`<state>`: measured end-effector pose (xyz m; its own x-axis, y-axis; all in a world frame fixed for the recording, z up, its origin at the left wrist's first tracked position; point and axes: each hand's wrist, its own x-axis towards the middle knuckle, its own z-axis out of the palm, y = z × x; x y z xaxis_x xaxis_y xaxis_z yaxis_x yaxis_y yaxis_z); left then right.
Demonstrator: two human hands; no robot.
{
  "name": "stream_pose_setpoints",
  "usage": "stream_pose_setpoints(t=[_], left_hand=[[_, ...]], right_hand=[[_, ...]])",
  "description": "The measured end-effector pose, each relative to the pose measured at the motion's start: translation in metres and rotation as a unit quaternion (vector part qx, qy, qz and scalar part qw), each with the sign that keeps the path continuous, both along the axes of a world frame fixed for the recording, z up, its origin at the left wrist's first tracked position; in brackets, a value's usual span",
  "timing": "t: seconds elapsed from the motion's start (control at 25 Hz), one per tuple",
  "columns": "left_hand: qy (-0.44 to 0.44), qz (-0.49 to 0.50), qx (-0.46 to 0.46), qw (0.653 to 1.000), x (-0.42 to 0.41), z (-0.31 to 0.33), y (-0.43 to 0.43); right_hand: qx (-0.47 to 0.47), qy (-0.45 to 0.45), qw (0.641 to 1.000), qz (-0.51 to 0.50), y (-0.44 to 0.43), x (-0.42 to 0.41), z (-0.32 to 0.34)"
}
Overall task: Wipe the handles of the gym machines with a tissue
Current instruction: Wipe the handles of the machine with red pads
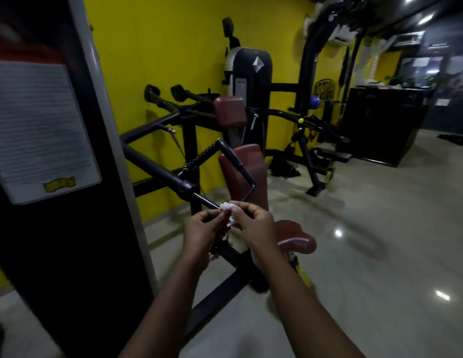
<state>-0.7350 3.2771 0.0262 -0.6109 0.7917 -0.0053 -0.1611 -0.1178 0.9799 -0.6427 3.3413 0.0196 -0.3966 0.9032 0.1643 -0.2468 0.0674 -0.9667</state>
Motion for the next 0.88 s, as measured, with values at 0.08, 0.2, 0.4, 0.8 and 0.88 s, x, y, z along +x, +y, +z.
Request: stream_pose_setpoints(t=[0.08,0.2,0.4,0.8,0.88], left_hand=[[0.003,0.036,-0.015,0.999,-0.024,-0.007,0.020],[0.004,0.092,-0.038,0.995,-0.058,-0.017,0.045],[0.001,0.205,-0.065,0.977,-0.108,-0.021,0.087],[-0.038,0.344,-0.063,0.936,-0.168,-0.043,0.146],[-0.036,0.357,-0.064,0.931,-0.169,-0.044,0.146]], right_hand=[[-0.012,-0.001,0.999,0.038,0.026,-0.024,-0.004],[-0.020,-0.008,0.994,0.109,0.063,-0.063,-0.011],[0.038,-0.063,0.986,0.146,0.125,-0.124,-0.020],[0.517,-0.241,0.817,0.087,0.174,-0.197,-0.052],[0.577,-0.218,0.785,0.051,0.176,-0.193,-0.060]])
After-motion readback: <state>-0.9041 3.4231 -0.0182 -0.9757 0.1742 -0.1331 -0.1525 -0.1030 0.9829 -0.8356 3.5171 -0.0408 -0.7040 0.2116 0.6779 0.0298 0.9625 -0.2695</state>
